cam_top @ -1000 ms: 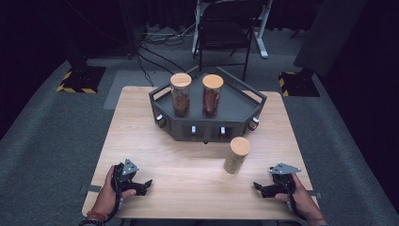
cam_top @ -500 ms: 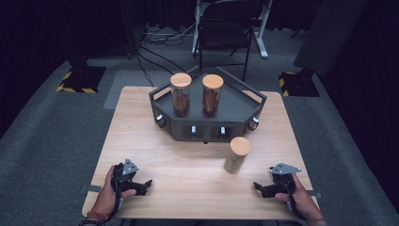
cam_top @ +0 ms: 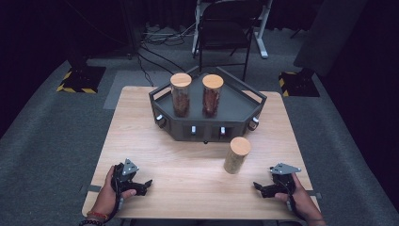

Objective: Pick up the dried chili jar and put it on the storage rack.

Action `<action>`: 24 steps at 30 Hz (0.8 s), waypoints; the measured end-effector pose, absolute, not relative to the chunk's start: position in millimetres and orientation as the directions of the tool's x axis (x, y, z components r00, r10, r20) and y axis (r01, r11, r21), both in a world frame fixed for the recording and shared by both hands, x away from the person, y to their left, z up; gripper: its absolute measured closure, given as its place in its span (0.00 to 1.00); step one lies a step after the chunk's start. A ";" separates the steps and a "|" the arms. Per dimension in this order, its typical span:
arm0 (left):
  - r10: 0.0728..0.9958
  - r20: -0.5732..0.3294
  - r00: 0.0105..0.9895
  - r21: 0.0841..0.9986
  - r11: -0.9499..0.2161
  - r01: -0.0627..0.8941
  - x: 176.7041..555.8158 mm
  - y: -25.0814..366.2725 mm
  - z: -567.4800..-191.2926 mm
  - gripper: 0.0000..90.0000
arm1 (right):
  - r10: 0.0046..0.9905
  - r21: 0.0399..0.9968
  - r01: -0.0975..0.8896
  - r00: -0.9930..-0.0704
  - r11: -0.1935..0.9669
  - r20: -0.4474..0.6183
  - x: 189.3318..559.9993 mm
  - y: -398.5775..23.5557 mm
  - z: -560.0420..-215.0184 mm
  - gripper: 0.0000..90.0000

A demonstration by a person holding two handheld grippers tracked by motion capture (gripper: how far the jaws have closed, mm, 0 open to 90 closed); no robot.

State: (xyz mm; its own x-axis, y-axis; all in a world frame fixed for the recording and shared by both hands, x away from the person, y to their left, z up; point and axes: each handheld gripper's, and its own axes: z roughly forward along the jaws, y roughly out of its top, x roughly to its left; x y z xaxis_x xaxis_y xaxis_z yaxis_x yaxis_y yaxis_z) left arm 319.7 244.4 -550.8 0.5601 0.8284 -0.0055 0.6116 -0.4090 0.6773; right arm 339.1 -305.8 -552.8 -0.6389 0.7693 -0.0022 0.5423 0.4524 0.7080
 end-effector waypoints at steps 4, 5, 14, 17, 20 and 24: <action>0.828 -0.005 0.560 0.677 -0.409 0.611 319.8 244.4 -550.8 0.00 | 0.768 0.707 0.543 -0.640 0.454 -0.003 339.3 -305.9 -552.6 0.00; 0.828 -0.006 0.561 0.677 -0.409 0.611 319.8 244.4 -550.8 0.00 | 0.769 0.704 0.545 -0.639 0.455 -0.003 339.5 -305.7 -552.3 0.00; 0.828 -0.006 0.561 0.677 -0.409 0.611 319.8 244.4 -550.8 0.00 | 0.771 0.690 0.557 -0.637 0.461 -0.002 340.1 -305.4 -550.7 0.00; 0.828 -0.006 0.561 0.677 -0.409 0.612 319.8 244.4 -550.8 0.00 | 0.774 0.682 0.564 -0.633 0.466 -0.004 340.2 -305.4 -549.5 0.01; 0.828 -0.006 0.561 0.677 -0.410 0.612 319.8 244.4 -550.7 0.00 | 0.785 0.674 0.575 -0.619 0.463 -0.012 340.6 -306.0 -547.2 0.03; 0.828 -0.006 0.561 0.677 -0.410 0.612 319.8 244.4 -550.8 0.00 | 0.790 0.676 0.578 -0.613 0.457 -0.010 340.6 -306.0 -544.4 0.03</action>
State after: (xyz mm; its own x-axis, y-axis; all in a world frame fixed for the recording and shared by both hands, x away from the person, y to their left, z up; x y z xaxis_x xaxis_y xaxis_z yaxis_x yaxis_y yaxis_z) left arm 319.8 244.4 -550.8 0.5611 0.8277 -0.0061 0.6116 -0.4095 0.6770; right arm 340.6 -306.0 -544.4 -0.6133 0.7898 -0.0101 0.5775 0.4571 0.6764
